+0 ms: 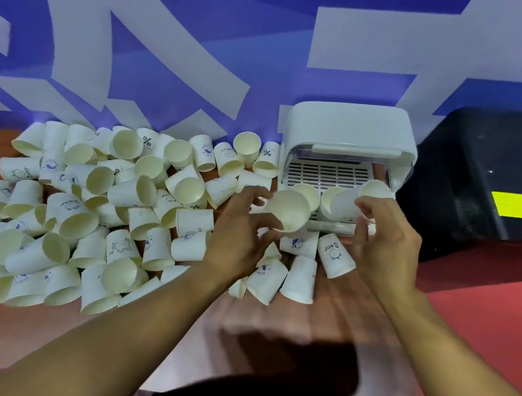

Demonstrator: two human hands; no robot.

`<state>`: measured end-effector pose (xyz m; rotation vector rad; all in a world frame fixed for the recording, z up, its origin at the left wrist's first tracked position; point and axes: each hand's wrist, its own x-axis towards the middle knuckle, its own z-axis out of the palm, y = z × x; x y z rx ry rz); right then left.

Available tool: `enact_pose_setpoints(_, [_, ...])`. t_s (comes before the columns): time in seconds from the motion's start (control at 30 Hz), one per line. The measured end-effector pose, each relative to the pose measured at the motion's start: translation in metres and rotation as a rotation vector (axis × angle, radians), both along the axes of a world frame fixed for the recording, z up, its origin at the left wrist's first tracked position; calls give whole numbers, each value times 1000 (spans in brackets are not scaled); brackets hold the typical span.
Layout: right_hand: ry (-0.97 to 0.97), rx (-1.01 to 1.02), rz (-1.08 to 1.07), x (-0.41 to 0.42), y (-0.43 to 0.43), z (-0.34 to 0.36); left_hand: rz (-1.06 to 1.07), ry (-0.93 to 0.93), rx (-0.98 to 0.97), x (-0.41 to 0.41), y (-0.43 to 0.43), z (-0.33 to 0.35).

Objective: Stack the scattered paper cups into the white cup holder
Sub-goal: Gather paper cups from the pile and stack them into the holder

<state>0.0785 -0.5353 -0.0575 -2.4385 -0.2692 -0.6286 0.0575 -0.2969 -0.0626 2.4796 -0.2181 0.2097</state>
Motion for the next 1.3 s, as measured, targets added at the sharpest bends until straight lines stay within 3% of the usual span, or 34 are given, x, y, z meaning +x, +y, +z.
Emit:
enact_pose_setpoints(0.2, [8, -210, 9, 40, -8, -15, -53, -192, 175, 44, -23, 2])
enact_pose_setpoints(0.33, [28, -194, 64, 56, -4, -28, -137, -261, 296, 65, -36, -4])
enact_pose_setpoints(0.53, [214, -349, 147, 72, -7, -66, -208, -188, 408, 89, -45, -32])
enact_pose_setpoints(0.8, [367, -366, 172, 80, -3, -88, -291, 66, 537, 101, -45, -65])
enact_pose_setpoints(1.03, [402, -335, 153, 81, 2, -91, -257, 99, 491, 101, -53, -73])
enact_pose_setpoints(1.3, [274, -250, 164, 59, 33, -55, -113, -60, 307, 66, -22, -56])
